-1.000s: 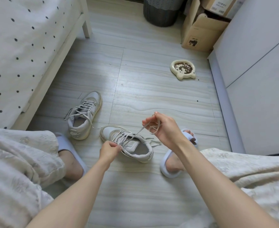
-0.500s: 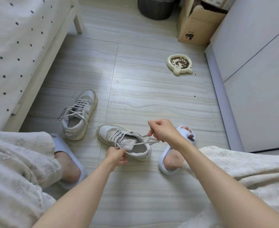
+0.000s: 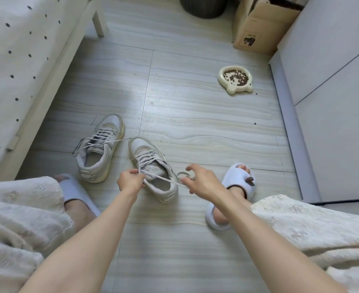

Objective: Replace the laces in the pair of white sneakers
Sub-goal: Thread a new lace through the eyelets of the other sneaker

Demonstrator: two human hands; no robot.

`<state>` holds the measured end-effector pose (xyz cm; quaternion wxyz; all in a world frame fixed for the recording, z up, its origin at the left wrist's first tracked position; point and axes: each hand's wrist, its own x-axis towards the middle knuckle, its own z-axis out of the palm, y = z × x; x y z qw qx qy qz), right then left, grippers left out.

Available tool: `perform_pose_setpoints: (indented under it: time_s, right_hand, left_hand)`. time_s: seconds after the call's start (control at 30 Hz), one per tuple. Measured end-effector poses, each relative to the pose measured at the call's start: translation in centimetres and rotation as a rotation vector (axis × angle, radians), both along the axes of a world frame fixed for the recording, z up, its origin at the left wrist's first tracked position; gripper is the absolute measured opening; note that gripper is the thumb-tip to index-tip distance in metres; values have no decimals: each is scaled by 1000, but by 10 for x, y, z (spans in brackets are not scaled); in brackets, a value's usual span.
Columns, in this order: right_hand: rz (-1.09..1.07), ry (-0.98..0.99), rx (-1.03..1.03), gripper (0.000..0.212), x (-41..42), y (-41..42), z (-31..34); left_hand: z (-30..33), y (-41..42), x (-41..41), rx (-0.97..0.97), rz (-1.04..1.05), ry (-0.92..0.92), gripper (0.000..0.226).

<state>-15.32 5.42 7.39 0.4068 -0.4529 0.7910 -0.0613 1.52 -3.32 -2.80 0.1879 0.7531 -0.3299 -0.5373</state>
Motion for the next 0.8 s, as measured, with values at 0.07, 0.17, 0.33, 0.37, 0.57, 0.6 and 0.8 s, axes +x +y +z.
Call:
perform_pose_setpoints:
  time_s: [0.07, 0.17, 0.33, 0.37, 0.57, 0.6, 0.8]
  right_hand:
    - [52, -17, 29, 24, 3, 2, -6]
    - [15, -55, 65, 27, 3, 8, -18]
    - [29, -125, 103, 22, 5, 7, -33]
    - [40, -130, 109, 21, 4, 4, -35]
    - [153, -269, 336, 14, -11, -11, -53]
    - [143, -286, 348, 14, -14, -13, -57]
    - [-245, -206, 6, 18, -18, -58, -85]
  left_hand:
    - [0, -9, 0, -28, -13, -12, 28]
    - [-1, -23, -1, -61, -38, -27, 26]
    - [-7, -39, -2, -108, -116, -72, 16]
    - [-11, -41, 0, -135, -154, -96, 14]
    - [-13, -43, 2, -200, -295, -107, 21]
    - [-13, -41, 2, -213, -309, -116, 23]
    - [-20, -26, -2, -174, -273, 6, 38]
